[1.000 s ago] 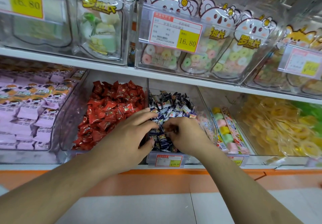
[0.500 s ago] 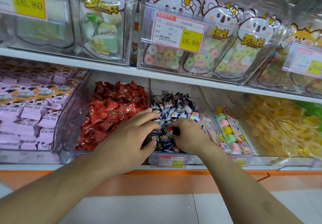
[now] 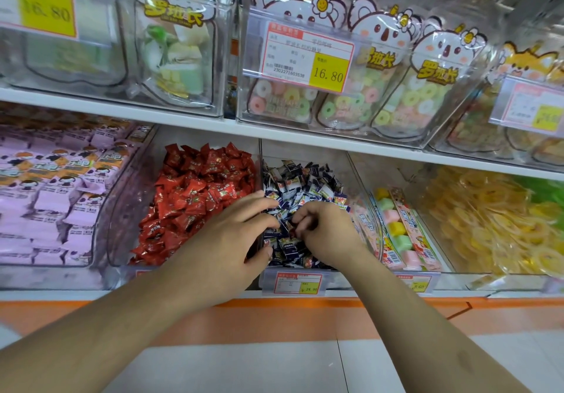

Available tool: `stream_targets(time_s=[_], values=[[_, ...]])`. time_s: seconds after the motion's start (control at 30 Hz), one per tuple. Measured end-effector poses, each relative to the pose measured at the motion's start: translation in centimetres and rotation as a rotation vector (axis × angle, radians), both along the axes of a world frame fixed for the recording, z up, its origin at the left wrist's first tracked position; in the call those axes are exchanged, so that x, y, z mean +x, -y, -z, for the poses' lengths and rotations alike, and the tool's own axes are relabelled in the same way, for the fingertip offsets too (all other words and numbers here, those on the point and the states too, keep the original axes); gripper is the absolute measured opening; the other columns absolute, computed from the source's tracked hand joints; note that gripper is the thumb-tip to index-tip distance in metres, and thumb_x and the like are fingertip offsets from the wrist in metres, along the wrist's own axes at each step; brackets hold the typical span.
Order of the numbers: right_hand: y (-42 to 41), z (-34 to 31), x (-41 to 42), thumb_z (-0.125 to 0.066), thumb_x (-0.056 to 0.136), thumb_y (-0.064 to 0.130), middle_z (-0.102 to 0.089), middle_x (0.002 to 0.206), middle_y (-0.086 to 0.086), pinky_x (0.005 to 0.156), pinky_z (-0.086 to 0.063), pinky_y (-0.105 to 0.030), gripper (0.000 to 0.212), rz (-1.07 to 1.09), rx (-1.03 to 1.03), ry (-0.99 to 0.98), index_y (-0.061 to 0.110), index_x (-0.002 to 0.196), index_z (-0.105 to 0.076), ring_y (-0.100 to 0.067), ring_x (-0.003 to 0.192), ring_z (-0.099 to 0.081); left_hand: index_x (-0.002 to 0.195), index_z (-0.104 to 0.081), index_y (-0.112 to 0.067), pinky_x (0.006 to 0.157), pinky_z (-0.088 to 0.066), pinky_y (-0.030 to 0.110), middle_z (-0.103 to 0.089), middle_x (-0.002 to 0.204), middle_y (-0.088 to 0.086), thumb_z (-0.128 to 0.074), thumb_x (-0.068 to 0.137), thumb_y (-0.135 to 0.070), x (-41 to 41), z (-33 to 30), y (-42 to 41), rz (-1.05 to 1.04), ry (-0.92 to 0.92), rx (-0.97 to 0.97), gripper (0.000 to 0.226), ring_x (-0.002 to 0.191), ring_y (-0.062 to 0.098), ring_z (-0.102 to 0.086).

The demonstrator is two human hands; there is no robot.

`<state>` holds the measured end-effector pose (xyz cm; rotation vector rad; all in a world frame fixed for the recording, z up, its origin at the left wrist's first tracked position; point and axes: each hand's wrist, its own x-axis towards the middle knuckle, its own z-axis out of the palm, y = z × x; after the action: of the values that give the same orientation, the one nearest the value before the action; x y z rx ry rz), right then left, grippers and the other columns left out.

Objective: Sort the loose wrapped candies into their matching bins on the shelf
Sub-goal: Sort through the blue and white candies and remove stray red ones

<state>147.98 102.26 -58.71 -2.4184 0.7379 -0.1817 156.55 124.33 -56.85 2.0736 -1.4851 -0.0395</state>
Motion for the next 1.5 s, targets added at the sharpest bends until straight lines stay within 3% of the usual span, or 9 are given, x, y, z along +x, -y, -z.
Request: stream_targets(time_s=[0.23,0.4,0.5,0.67,1.03,1.17,1.33,1.43,1.5], values=[[0.1,-0.1,-0.6,-0.057,0.1,0.01,-0.076,0.096,0.004,0.055,-0.04,-0.003,0.025,-0.012,-0.087,-0.047,0.022,0.106,-0.078,0.003,0.074,-0.063,0.135,-0.054,-0.036,0.122,-0.005,0.018,-0.023,0.161,-0.025,-0.054,0.103,-0.038,-0.1,-0.1,0.1,0.0,0.0,0.01,0.032,0.151,-0.011,0.006],[-0.3,0.0,0.2,-0.074,0.088,0.015,-0.075,0.084,0.01,0.072,-0.062,-0.033,0.017,-0.044,-0.18,-0.121,0.029,0.082,-0.081,-0.01,0.077,-0.069,0.134,-0.055,-0.035,0.124,-0.011,0.023,-0.024,0.161,-0.024,-0.055,0.103,-0.037,-0.1,-0.2,-0.1,0.003,-0.007,0.006,0.031,0.152,-0.009,0.005],[-0.5,-0.1,0.4,-0.062,0.083,0.003,-0.073,0.072,0.011,0.066,-0.063,-0.038,0.031,-0.019,-0.199,-0.132,0.026,0.069,-0.077,-0.012,0.069,-0.069,0.133,-0.055,-0.035,0.125,-0.013,0.025,-0.024,0.161,-0.024,-0.055,0.103,-0.037,-0.1,-0.1,-0.1,0.005,-0.003,0.006,0.031,0.152,-0.008,0.004],[-0.6,-0.1,0.1,-0.058,0.083,-0.001,-0.071,0.076,0.004,0.068,-0.063,-0.043,0.026,-0.016,-0.18,-0.12,0.019,0.072,-0.071,-0.017,0.073,-0.068,0.132,-0.056,-0.035,0.121,-0.006,0.019,-0.024,0.16,-0.025,-0.056,0.102,-0.036,-0.1,-0.2,0.0,0.003,-0.012,0.008,0.03,0.151,-0.011,0.006],[-0.4,-1.0,-0.7,-0.061,0.092,0.006,-0.073,0.103,0.012,0.08,-0.056,-0.026,0.034,-0.131,-0.133,-0.144,0.031,0.107,-0.078,-0.011,0.091,-0.066,0.133,-0.056,-0.036,0.122,-0.006,0.019,-0.023,0.16,-0.026,-0.055,0.103,-0.038,-0.1,-0.2,0.0,0.007,-0.011,0.022,0.03,0.151,-0.01,0.006],[-0.3,-1.3,-1.0,-0.066,0.088,0.008,-0.068,0.097,0.013,0.08,-0.057,-0.028,0.028,-0.173,-0.165,-0.157,0.029,0.098,-0.081,-0.01,0.089,-0.064,0.133,-0.055,-0.036,0.122,-0.007,0.019,-0.023,0.16,-0.027,-0.055,0.103,-0.038,0.0,-0.2,0.0,0.004,-0.001,0.022,0.031,0.151,-0.011,0.006],[0.1,-1.8,-1.7,-0.066,0.09,0.008,-0.072,0.088,0.012,0.072,-0.059,-0.028,0.021,-0.117,-0.113,-0.097,0.028,0.084,-0.073,-0.006,0.083,-0.066,0.135,-0.055,-0.038,0.122,-0.005,0.019,-0.02,0.162,-0.028,-0.055,0.102,-0.04,0.0,-0.4,0.0,-0.004,-0.02,0.038,0.033,0.151,-0.011,0.007],[0.2,-2.9,-2.1,-0.073,0.092,0.015,-0.073,0.079,0.011,0.062,-0.054,-0.02,0.016,0.015,-0.001,0.097,0.029,0.085,-0.076,-0.002,0.072,-0.067,0.142,-0.053,-0.04,0.122,-0.005,0.02,-0.017,0.163,-0.03,-0.056,0.102,-0.04,0.0,-0.7,-0.1,-0.021,-0.033,0.041,0.04,0.15,-0.013,0.007],[-0.2,-4.0,-2.3,-0.079,0.09,0.019,-0.074,0.076,0.005,0.069,-0.059,-0.028,0.009,0.096,0.13,0.247,0.028,0.089,-0.077,-0.009,0.07,-0.069,0.144,-0.052,-0.04,0.123,-0.007,0.021,-0.019,0.163,-0.031,-0.06,0.1,-0.038,-0.1,-1.0,-0.1,-0.051,-0.047,0.01,0.045,0.15,-0.014,0.001]])
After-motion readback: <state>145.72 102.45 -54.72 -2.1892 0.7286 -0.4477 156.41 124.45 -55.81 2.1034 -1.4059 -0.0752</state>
